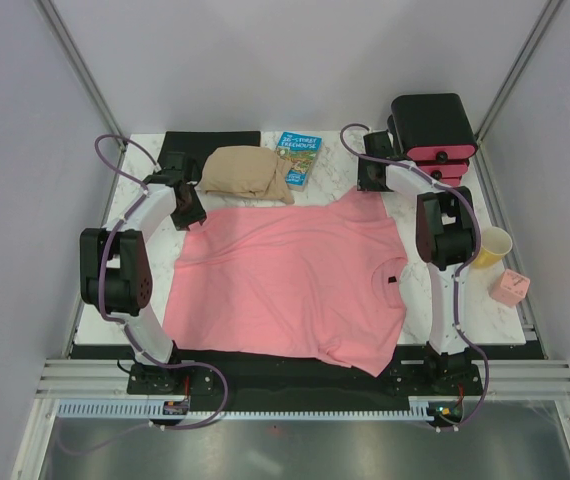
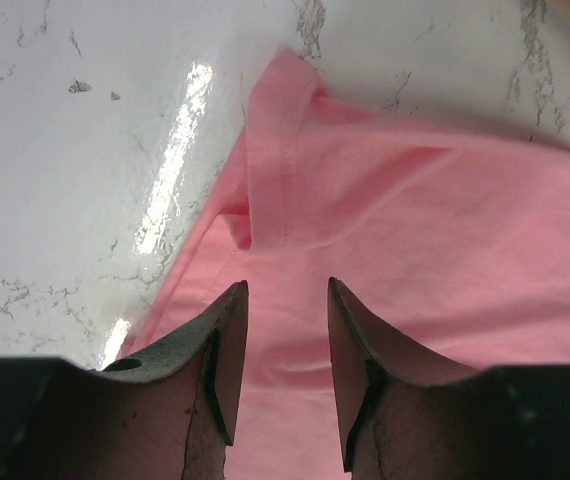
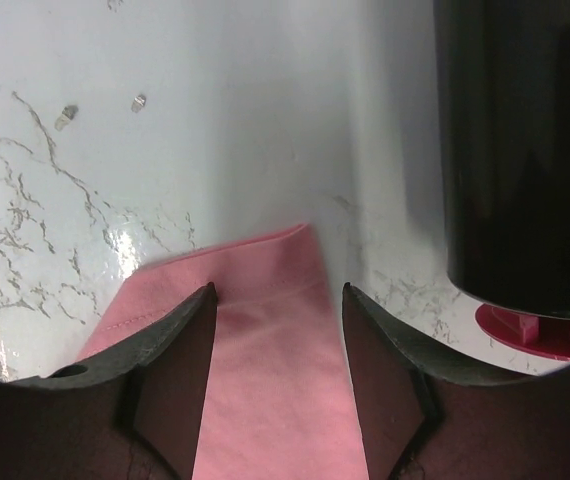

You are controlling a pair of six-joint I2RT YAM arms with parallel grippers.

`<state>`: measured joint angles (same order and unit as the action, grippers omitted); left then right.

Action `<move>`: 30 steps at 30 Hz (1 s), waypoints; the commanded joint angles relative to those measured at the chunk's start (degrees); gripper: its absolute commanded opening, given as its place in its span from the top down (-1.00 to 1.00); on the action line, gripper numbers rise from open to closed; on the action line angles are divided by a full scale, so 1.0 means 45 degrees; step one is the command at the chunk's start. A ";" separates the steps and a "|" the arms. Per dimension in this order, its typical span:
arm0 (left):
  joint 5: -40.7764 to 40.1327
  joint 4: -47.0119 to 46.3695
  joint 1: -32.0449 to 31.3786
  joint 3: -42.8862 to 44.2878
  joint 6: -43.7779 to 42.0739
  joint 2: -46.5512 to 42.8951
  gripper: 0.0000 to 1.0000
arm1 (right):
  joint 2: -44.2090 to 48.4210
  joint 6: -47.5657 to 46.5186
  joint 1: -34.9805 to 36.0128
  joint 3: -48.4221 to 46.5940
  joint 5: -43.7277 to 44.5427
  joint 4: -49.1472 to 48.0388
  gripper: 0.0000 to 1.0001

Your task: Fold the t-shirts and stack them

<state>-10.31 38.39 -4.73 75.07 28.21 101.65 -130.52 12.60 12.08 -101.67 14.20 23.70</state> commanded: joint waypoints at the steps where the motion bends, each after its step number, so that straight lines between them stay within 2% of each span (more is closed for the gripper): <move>1: 0.0024 -0.0367 0.0017 0.0291 -0.0448 0.0029 0.10 | -0.0099 0.0090 -0.0047 0.0150 -0.0010 -0.0638 -0.22; 8: 0.0063 -0.0387 0.0036 0.0388 -0.0526 0.0146 0.10 | 0.0528 0.0168 -0.0047 0.0641 -0.0166 -0.1400 -0.21; 19: 0.0220 -0.0367 0.0036 0.0760 -0.0662 0.0342 0.10 | 0.0547 0.0051 -0.0086 0.0152 0.0146 -0.1283 -0.19; 30: 0.0395 -0.0367 0.0017 0.0623 -0.0702 0.0400 0.10 | 0.1444 0.0306 -0.0066 0.0092 -0.0088 -0.1185 -0.18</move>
<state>-9.74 38.00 -4.73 76.29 27.03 102.78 -128.70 13.17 12.08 -99.63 13.85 18.90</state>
